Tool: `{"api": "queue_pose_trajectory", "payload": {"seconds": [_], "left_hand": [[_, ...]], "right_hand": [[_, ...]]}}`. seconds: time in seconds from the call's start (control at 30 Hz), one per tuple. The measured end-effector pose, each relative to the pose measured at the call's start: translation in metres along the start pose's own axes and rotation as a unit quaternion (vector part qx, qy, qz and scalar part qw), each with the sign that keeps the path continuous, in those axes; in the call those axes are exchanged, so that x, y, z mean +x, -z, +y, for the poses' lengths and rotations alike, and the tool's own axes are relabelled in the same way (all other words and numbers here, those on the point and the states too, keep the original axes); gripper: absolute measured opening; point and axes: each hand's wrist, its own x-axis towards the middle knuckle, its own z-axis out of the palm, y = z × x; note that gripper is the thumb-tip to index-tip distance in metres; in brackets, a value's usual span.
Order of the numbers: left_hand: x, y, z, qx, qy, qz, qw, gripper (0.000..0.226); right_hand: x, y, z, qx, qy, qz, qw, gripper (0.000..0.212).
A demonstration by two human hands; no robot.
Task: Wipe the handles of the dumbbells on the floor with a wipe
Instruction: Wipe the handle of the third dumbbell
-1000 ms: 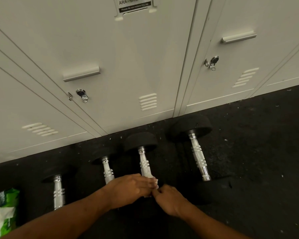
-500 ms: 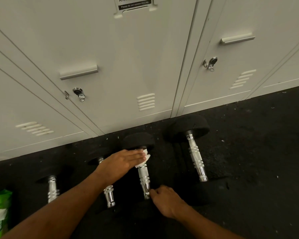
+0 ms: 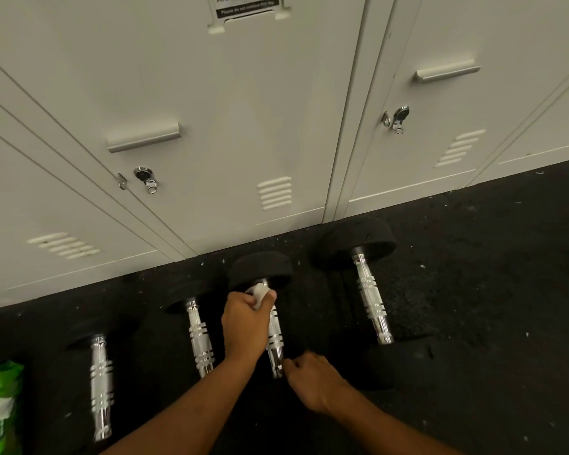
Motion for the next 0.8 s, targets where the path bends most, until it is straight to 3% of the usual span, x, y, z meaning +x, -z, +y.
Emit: {"api": "queue_pose_trajectory", "payload": {"seconds": [0.1, 0.2, 0.33, 0.43, 0.8], "left_hand": [[0.007, -0.006, 0.003, -0.001, 0.047, -0.005, 0.999, 0.031], [0.013, -0.009, 0.001, 0.001, 0.059, -0.027, 0.998, 0.031], [0.015, -0.008, -0.006, -0.115, 0.142, -0.063, 0.981, 0.038], [0.026, -0.008, -0.020, -0.166, 0.177, -0.049, 0.969, 0.037], [0.011, 0.000, -0.007, -0.050, 0.073, -0.116, 0.989, 0.033]], "right_hand": [[-0.005, 0.004, -0.005, 0.041, -0.038, -0.024, 0.998, 0.032], [-0.003, 0.004, -0.009, -0.079, -0.004, -0.026, 0.996, 0.039], [-0.002, 0.003, -0.006, -0.058, 0.021, -0.009, 0.998, 0.035], [0.002, 0.002, -0.002, -0.144, 0.058, -0.008, 0.988, 0.037], [0.007, 0.000, 0.000, -0.285, 0.128, -0.021, 0.950, 0.034]]}}
